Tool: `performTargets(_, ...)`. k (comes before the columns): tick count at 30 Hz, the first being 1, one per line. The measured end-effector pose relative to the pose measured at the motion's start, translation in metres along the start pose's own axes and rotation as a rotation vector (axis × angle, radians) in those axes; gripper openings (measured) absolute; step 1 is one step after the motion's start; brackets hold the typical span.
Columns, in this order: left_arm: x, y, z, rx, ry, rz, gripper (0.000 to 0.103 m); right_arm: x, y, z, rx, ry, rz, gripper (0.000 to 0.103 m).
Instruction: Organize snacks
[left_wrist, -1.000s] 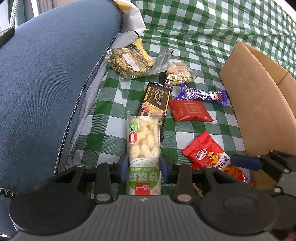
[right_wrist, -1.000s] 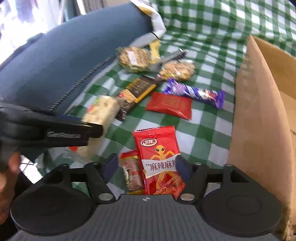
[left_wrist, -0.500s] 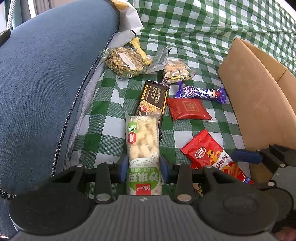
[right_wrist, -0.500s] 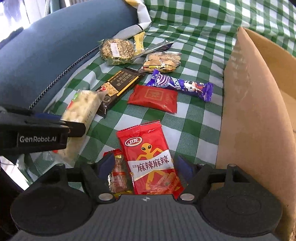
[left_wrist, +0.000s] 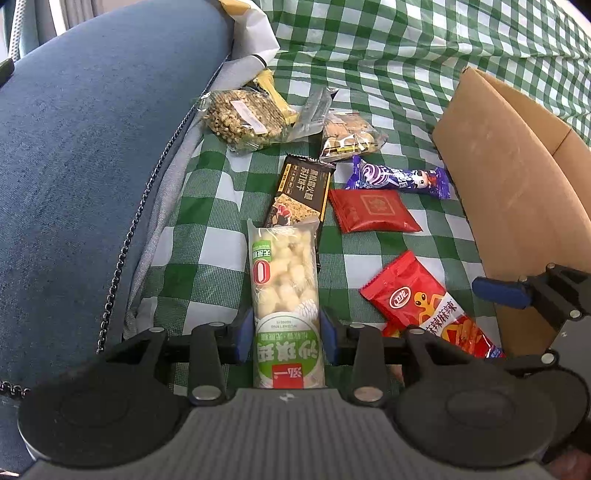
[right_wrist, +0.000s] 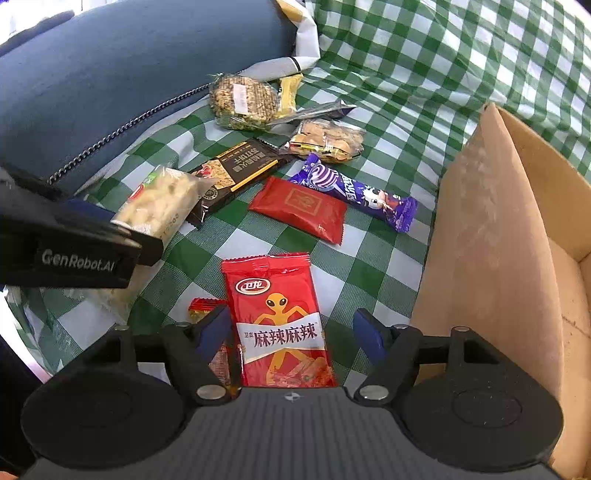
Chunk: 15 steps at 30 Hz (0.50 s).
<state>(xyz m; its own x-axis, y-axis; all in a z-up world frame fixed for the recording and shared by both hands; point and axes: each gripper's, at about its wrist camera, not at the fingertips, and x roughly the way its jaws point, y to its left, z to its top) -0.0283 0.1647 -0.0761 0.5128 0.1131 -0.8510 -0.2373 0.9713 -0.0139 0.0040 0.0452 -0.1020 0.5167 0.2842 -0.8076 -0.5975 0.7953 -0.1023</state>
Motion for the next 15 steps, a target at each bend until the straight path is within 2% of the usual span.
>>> performTargets(4,0.002,-0.001,0.001,0.004,0.005,0.001,0.042,0.009,0.001,-0.003,-0.019,0.073,0.017,0.068)
performTargets(7,0.003,-0.003,0.001,0.011,0.005,0.001,0.042,0.009,0.002,-0.004,-0.017,0.064,0.016,0.067)
performTargets(8,0.004,-0.003,0.001,0.013,0.005,0.002,0.042,0.008,0.001,-0.004,-0.01,0.058,0.025,0.052)
performTargets(12,0.004,-0.003,0.0,0.012,0.007,0.001,0.042,0.004,0.004,-0.003,-0.024,0.032,0.04,0.042)
performTargets(15,0.003,-0.003,0.0,0.013,0.008,0.004,0.04,-0.004,0.004,-0.001,-0.017,-0.009,0.065,0.029)
